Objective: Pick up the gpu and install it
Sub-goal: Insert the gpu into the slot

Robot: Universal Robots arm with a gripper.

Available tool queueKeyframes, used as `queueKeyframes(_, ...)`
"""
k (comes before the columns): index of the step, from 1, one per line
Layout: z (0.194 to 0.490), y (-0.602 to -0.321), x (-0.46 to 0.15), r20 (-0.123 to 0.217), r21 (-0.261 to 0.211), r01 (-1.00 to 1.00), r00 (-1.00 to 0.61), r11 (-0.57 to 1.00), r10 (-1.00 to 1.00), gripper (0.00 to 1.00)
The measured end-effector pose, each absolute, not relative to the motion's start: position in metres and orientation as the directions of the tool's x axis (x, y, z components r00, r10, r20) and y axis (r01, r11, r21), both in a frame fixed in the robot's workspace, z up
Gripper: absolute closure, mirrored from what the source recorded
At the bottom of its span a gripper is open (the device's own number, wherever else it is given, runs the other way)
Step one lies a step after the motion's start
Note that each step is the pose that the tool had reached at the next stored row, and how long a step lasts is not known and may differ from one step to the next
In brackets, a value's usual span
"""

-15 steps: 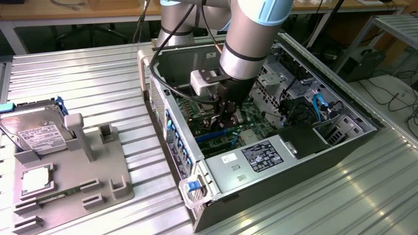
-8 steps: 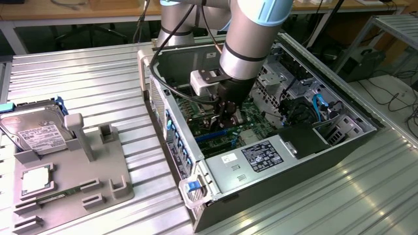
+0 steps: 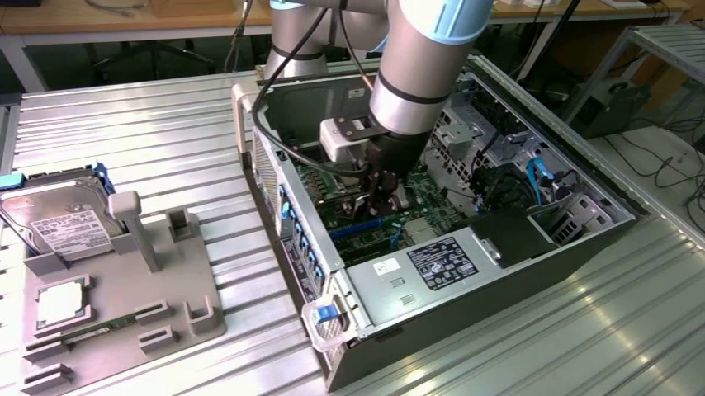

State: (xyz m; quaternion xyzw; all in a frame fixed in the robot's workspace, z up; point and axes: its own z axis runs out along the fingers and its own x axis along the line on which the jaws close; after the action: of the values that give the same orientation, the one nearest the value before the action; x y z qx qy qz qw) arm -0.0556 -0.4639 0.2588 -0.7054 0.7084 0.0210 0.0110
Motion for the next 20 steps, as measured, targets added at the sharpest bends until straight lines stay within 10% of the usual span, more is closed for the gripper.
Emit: queueKeyframes(20, 0.245, -0.464, -0.061, -0.045, 0.014, -1.000, -0.004, 0.004, -0.999, 0.73)
